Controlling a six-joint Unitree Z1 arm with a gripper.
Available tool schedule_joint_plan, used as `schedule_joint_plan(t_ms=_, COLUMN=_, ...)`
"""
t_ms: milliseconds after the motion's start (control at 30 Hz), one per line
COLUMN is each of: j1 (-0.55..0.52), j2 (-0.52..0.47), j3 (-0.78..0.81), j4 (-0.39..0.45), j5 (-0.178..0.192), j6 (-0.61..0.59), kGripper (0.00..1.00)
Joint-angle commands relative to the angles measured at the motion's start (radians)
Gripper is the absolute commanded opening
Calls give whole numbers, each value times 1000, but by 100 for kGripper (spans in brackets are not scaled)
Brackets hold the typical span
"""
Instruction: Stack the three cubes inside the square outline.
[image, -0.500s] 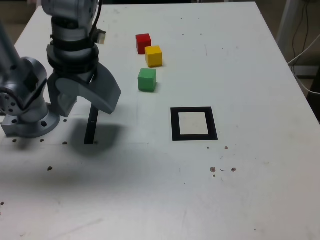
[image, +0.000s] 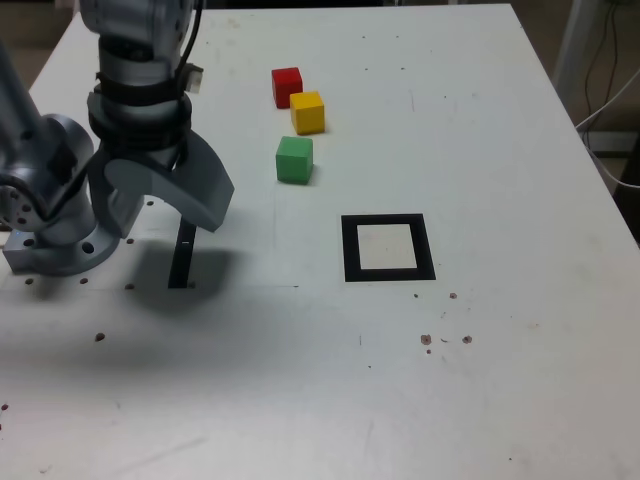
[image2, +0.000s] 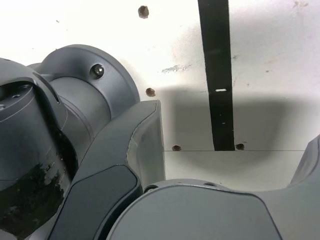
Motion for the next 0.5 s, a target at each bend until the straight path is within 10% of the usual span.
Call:
schedule_joint_plan(t_ms=0, j1=-2, j2=15, j3=-4, j4=4, j5=-2, j6=-3, kGripper=99)
schedule_joint_plan(t_ms=467, j1=66, j2=58, j3=-77, j4=46, j5=52, j6=-1, kGripper=99)
